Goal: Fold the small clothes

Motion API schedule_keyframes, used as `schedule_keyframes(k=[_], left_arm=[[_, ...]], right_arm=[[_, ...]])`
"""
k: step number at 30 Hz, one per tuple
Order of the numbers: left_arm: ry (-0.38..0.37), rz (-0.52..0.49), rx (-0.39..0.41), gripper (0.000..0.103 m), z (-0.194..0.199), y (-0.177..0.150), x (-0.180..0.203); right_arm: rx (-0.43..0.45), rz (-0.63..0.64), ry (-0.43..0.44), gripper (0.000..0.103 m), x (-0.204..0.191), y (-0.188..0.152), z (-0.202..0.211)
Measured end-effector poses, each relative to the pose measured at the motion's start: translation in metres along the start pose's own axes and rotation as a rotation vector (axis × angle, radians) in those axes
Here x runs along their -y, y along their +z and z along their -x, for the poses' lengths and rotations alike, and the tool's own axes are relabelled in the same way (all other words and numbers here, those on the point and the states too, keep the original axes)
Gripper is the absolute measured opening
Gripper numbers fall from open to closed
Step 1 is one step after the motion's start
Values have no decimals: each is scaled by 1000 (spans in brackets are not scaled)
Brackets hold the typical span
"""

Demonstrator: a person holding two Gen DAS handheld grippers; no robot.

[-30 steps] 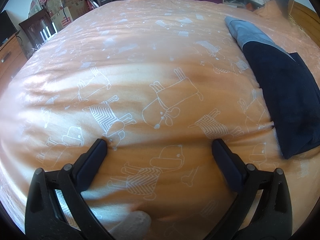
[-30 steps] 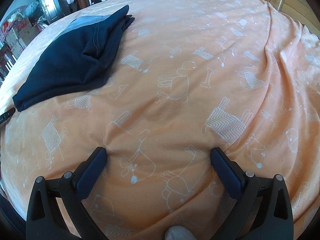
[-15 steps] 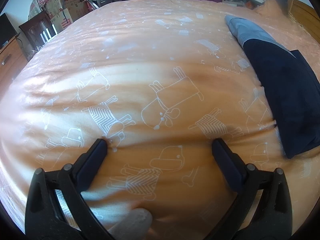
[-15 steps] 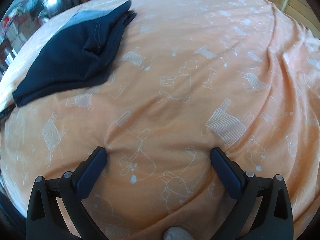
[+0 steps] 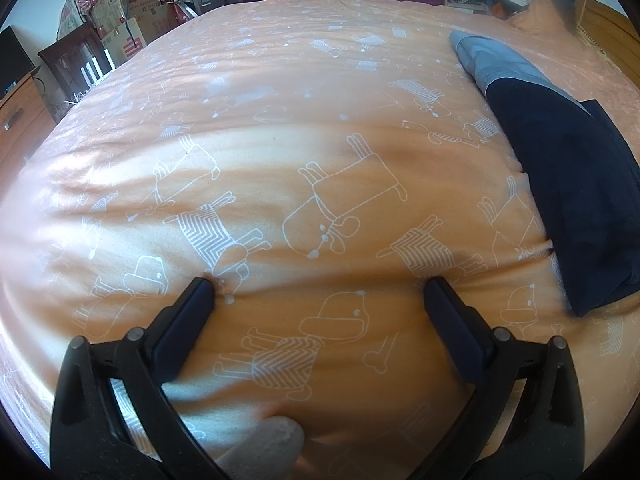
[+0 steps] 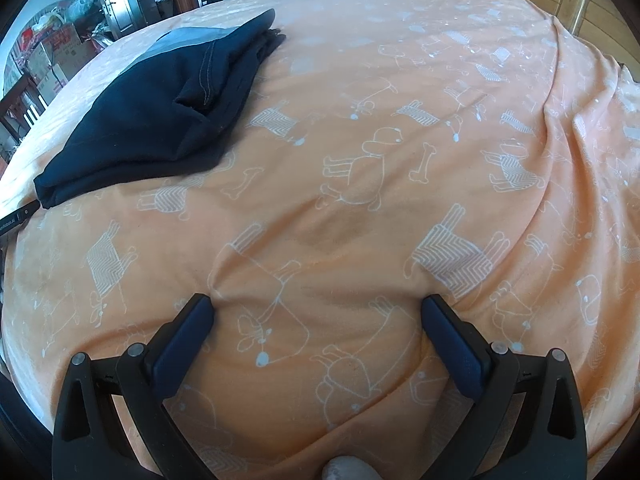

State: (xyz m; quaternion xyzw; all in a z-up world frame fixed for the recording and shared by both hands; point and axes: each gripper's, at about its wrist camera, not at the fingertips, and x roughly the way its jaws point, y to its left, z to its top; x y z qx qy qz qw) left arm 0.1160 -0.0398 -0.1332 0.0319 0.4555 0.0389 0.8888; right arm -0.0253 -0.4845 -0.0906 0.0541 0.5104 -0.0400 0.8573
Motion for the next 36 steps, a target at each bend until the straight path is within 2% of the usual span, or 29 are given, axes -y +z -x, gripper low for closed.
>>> schedule_keyframes(k=[19, 26, 29, 33, 36], left_arm=[[0, 1, 0, 103, 1, 0, 0], [-32, 22, -19, 103, 9, 7, -3], [-44, 40, 29, 103, 31, 12, -4], [-17, 9, 163, 103, 93, 22, 9], [-28, -23, 300, 103, 157, 32, 24]], right_arm=[[1, 4, 0, 103, 5, 4, -2], [-9, 3, 7, 103, 8, 9, -4], [17, 18, 0, 103, 6, 13, 0], [41, 1, 42, 103, 2, 21, 20], [145, 35, 67, 103, -19, 38, 71]])
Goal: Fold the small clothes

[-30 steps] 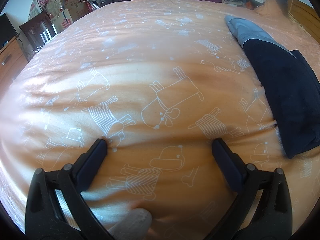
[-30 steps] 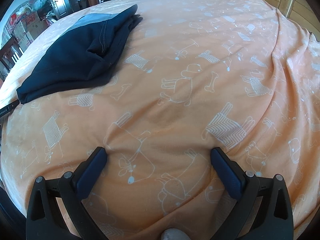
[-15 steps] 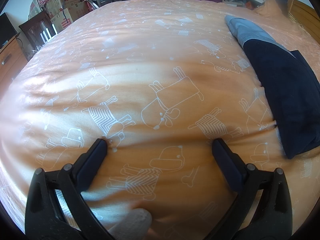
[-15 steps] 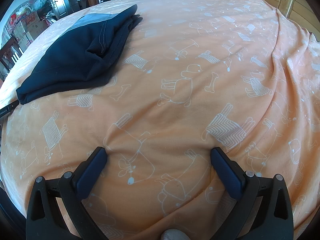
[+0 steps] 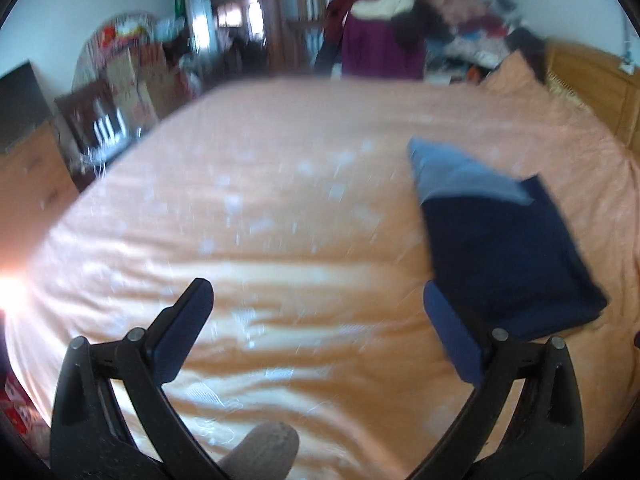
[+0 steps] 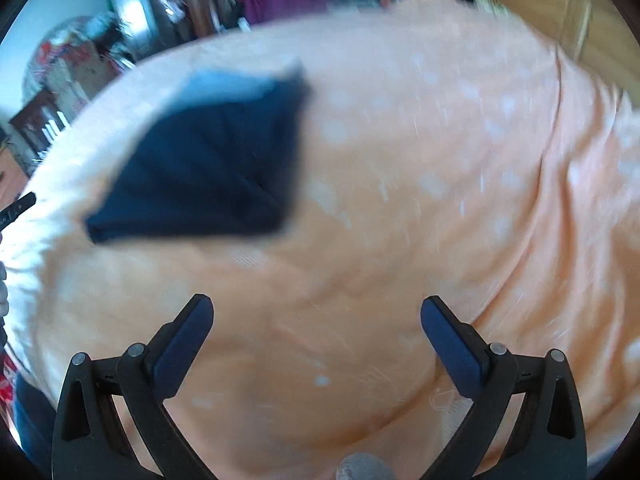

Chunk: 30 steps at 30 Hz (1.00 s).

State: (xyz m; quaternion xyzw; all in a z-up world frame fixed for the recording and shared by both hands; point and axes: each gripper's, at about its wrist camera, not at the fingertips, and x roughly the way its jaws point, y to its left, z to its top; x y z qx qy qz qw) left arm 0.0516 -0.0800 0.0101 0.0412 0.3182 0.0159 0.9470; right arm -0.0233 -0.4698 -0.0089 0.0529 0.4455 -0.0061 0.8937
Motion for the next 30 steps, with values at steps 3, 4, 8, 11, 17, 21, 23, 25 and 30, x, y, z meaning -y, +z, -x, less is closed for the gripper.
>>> schedule_keyframes(k=[3, 4, 8, 11, 17, 21, 23, 25, 30], left_arm=[[-27, 4, 142, 103, 64, 32, 14], [-50, 17, 179, 103, 82, 39, 16], [-214, 73, 290, 103, 145, 64, 24], [-260, 65, 310, 103, 167, 69, 33], [-246, 34, 275, 103, 167, 64, 54], [-216, 34, 241, 103, 161, 58, 55], [-196, 29, 228, 103, 161, 56, 58], [-180, 19, 217, 103, 160, 54, 59], [-160, 5, 209, 103, 162, 49, 60]], right_arm=[[129, 40, 14, 103, -28, 25, 56], [202, 59, 6, 103, -42, 37, 87], [375, 83, 4, 103, -75, 60, 164], [376, 79, 24, 103, -88, 73, 184], [323, 34, -6, 103, -89, 76, 189], [304, 39, -25, 103, -90, 72, 190], [294, 43, -25, 103, -90, 72, 188], [294, 36, -33, 103, -89, 71, 187], [287, 26, -38, 103, -86, 71, 182]])
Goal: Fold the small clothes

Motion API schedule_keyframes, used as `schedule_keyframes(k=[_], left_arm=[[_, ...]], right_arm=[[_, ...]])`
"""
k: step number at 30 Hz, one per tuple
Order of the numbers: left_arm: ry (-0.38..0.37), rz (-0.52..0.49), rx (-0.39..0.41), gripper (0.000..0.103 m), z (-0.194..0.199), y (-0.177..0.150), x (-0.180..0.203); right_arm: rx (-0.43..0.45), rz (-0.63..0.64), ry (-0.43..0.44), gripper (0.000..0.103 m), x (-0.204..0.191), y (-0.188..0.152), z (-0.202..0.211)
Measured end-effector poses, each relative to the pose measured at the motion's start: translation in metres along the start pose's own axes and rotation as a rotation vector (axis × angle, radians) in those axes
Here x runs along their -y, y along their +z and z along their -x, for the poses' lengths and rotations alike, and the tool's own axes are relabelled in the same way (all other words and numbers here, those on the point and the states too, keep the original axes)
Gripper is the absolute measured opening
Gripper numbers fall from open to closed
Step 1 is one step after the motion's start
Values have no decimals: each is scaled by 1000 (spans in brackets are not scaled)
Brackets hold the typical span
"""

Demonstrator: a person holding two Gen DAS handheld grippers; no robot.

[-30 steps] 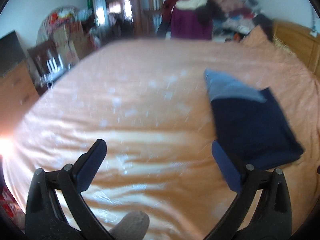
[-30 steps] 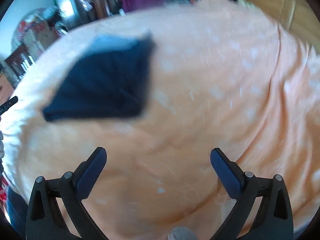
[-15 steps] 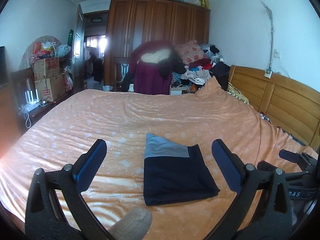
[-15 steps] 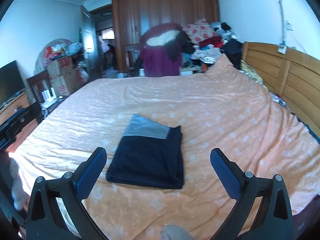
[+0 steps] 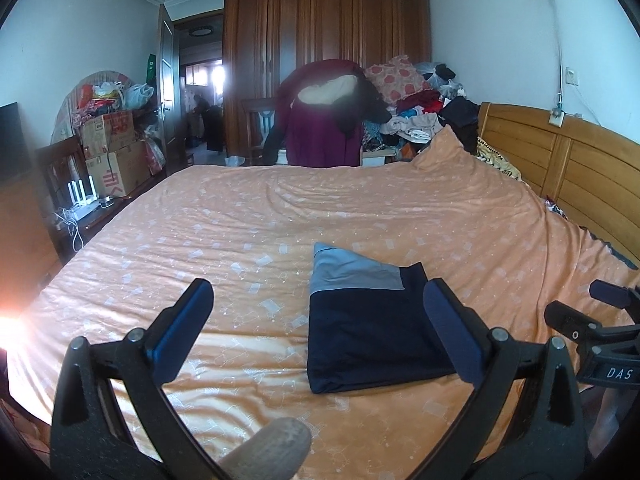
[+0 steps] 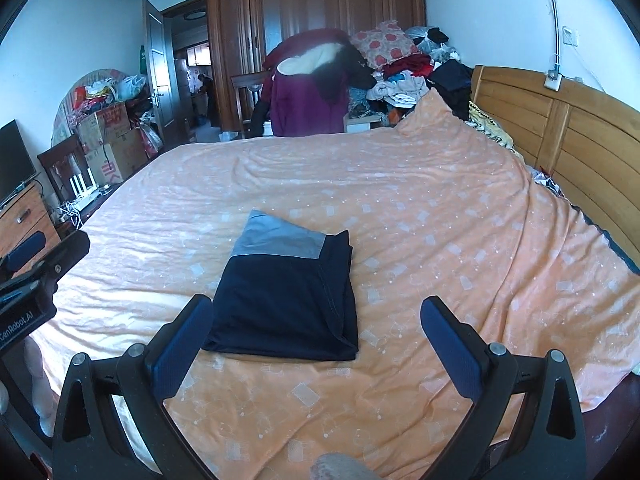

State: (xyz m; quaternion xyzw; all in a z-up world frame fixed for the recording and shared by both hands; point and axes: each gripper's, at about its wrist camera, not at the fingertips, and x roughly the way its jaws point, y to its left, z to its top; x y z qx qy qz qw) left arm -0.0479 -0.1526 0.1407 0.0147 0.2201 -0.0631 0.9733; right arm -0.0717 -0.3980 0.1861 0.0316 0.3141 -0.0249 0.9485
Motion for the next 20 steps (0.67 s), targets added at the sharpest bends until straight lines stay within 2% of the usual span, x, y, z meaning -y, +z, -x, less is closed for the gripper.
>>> schedule_keyframes(k=[11, 15, 20], left_arm=[[3, -14, -12, 103, -2, 1, 2], [7, -16, -15, 103, -3, 1, 2], [16, -14, -17, 103, -2, -3, 2]], right_arm=[[2, 18, -45, 103, -2, 0, -5], [-17, 9, -15, 103, -4, 1, -8], [-5, 25, -42, 103, -10, -1, -7]])
